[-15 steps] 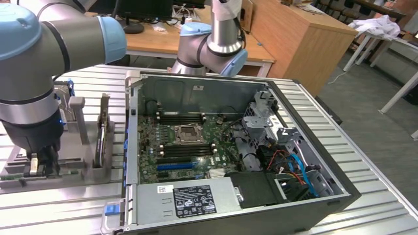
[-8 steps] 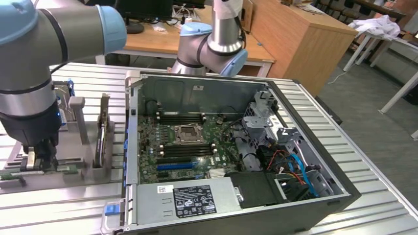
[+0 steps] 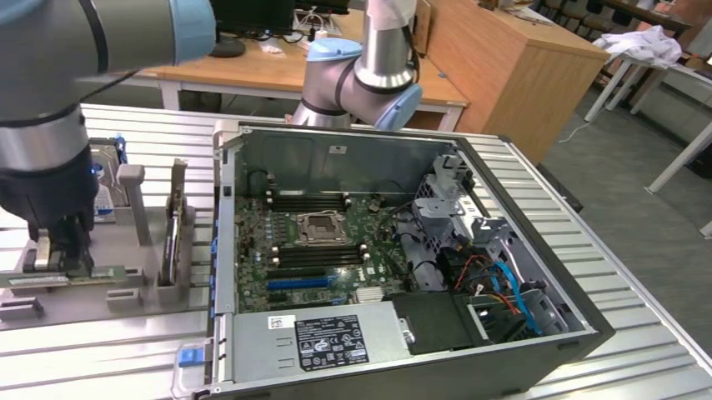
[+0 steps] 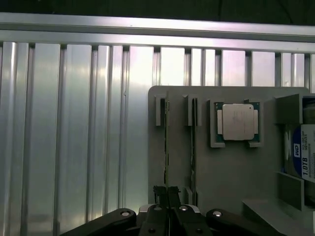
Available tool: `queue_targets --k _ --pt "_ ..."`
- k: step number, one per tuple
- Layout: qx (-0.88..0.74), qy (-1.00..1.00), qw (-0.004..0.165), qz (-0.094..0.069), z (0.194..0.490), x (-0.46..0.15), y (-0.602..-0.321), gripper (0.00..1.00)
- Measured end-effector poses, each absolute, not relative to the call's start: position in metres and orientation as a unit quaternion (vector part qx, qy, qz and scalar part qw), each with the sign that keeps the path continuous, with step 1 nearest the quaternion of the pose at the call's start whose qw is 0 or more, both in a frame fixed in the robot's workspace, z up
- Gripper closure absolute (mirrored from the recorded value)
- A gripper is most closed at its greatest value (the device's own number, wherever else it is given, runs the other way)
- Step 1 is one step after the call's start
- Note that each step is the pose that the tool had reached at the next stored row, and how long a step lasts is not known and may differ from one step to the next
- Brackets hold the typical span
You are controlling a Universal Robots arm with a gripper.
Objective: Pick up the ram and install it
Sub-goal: 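Pick up the ram and move it above insertion slot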
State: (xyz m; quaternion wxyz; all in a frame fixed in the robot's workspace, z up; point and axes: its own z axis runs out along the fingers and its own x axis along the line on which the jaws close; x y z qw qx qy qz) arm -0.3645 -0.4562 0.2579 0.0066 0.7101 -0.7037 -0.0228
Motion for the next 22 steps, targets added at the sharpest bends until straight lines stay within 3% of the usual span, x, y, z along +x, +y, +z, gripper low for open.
queue_targets --k 22 --pt "0.710 -0.704 0.007 -0.023 0.336 -0.364 -0.456 0.88"
